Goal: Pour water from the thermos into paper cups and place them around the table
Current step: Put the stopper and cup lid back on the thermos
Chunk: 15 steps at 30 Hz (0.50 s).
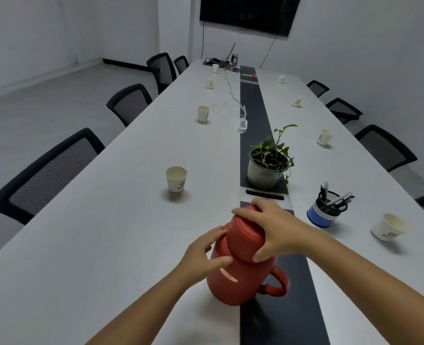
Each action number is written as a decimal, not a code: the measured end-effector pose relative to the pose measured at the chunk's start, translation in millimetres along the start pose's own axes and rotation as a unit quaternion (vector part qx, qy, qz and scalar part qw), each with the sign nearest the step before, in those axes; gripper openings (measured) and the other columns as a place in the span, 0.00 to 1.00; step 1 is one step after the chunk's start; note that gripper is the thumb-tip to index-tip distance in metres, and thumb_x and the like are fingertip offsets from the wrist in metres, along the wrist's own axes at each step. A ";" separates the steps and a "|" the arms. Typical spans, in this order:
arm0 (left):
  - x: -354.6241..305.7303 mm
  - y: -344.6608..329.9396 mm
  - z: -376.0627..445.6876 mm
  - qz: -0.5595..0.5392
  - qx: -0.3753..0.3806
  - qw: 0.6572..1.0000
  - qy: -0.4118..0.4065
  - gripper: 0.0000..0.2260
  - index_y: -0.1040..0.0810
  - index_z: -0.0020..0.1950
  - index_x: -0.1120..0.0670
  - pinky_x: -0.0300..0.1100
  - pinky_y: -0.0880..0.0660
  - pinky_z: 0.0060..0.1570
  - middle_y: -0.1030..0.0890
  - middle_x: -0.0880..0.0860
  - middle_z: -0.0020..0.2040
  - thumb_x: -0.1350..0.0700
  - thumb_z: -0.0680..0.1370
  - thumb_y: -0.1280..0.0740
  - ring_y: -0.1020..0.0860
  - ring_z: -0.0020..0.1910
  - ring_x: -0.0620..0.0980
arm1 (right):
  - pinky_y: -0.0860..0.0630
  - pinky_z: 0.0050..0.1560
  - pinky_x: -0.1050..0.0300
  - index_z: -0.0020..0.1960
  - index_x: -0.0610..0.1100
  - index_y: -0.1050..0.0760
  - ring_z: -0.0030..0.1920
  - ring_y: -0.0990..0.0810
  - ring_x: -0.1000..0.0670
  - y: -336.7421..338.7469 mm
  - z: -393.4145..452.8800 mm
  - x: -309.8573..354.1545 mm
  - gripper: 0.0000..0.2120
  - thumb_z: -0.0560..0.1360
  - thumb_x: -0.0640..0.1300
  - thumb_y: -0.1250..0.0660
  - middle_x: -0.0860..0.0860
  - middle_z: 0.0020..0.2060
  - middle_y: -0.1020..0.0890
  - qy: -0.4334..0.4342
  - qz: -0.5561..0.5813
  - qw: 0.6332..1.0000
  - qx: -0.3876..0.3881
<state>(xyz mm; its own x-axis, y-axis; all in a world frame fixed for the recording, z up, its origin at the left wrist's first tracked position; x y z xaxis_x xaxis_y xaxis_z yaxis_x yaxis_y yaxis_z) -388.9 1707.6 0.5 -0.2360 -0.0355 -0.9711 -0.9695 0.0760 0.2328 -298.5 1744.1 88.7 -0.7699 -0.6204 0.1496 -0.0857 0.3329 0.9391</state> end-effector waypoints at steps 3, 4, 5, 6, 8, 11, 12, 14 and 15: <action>1.0 1.5 0.9 -0.005 0.001 1.000 -0.007 0.27 0.34 0.55 0.31 0.23 0.36 0.56 0.36 0.28 0.59 0.39 0.58 0.34 0.34 0.63 0.35 | 0.31 0.51 0.59 0.71 0.60 0.50 0.61 0.33 0.47 3.9 0.5 1.2 0.45 0.61 0.56 0.28 0.50 0.64 0.39 -0.011 -0.032 0.999 0.002; -0.1 2.0 0.4 -0.007 0.000 1.000 -0.009 0.26 0.34 0.55 0.31 0.22 0.37 0.55 0.36 0.27 0.58 0.40 0.58 0.33 0.34 0.63 0.34 | 0.31 0.49 0.59 0.71 0.58 0.49 0.59 0.31 0.47 5.5 0.9 0.7 0.44 0.61 0.59 0.29 0.49 0.62 0.38 -0.032 -0.043 0.999 -0.007; -0.7 2.7 0.0 -0.009 -0.001 1.000 -0.010 0.26 0.34 0.55 0.31 0.20 0.37 0.54 0.36 0.26 0.57 0.41 0.58 0.32 0.35 0.63 0.33 | 0.30 0.47 0.57 0.70 0.56 0.48 0.57 0.29 0.45 6.4 1.8 0.5 0.43 0.62 0.62 0.31 0.48 0.61 0.36 -0.061 -0.056 0.996 -0.020; -0.3 2.9 -0.3 -0.010 -0.004 1.000 -0.011 0.26 0.34 0.55 0.33 0.18 0.37 0.53 0.36 0.27 0.57 0.43 0.59 0.31 0.35 0.63 0.34 | 0.30 0.45 0.55 0.69 0.52 0.46 0.55 0.28 0.44 6.0 2.4 0.7 0.42 0.62 0.64 0.33 0.46 0.59 0.34 -0.092 -0.069 0.993 -0.034; 1.7 2.9 0.1 -0.008 -0.006 1.000 -0.012 0.28 0.35 0.59 0.36 0.18 0.38 0.54 0.36 0.29 0.59 0.48 0.62 0.31 0.35 0.65 0.37 | 0.31 0.45 0.54 0.66 0.46 0.42 0.55 0.27 0.42 7.4 4.2 1.5 0.40 0.63 0.69 0.37 0.44 0.58 0.32 -0.149 -0.101 0.982 -0.051; 2.8 2.8 0.1 -0.002 -0.005 1.000 -0.016 0.30 0.36 0.61 0.37 0.18 0.38 0.53 0.36 0.31 0.60 0.46 0.61 0.30 0.35 0.64 0.35 | 0.31 0.54 0.52 0.70 0.46 0.46 0.63 0.32 0.42 5.2 5.5 -3.9 0.44 0.64 0.70 0.39 0.43 0.65 0.35 -0.148 -0.095 0.984 0.025; 3.2 2.8 -0.4 -0.002 -0.004 1.000 -0.018 0.30 0.36 0.60 0.37 0.17 0.38 0.53 0.36 0.29 0.58 0.44 0.60 0.31 0.35 0.62 0.33 | 0.32 0.60 0.51 0.72 0.49 0.51 0.67 0.36 0.43 1.8 5.1 -2.1 0.46 0.64 0.68 0.36 0.45 0.68 0.39 -0.113 -0.076 0.988 0.071; 3.8 3.1 -0.8 0.001 -0.007 1.000 -0.022 0.30 0.34 0.61 0.38 0.22 0.38 0.57 0.37 0.28 0.57 0.45 0.61 0.31 0.36 0.63 0.33 | 0.33 0.65 0.50 0.72 0.57 0.56 0.69 0.41 0.45 -1.6 2.9 7.3 0.47 0.64 0.59 0.29 0.49 0.70 0.45 -0.027 -0.082 0.988 0.128; 4.3 3.4 -0.6 0.005 -0.010 1.000 -0.024 0.30 0.33 0.63 0.40 0.26 0.38 0.60 0.37 0.28 0.57 0.47 0.62 0.31 0.36 0.64 0.33 | 0.31 0.63 0.50 0.71 0.59 0.55 0.67 0.38 0.45 -2.6 2.2 11.1 0.47 0.64 0.56 0.28 0.49 0.69 0.44 -0.004 -0.107 0.985 0.133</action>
<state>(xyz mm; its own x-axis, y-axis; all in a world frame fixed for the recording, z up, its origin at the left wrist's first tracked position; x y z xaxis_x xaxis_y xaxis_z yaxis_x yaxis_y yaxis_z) -393.3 1707.1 -2.8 -0.2430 0.0140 -0.9699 -0.9683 0.0569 0.2434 -308.2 1737.9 87.2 -0.7208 -0.6917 -0.0461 -0.4085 0.3701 0.8344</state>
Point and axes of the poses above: each hand's wrist, its own z-axis towards the middle knuckle, its own y-axis out of the back of the hand, x = y × z, the point moved 10 cm from there along z, towards the middle knuckle
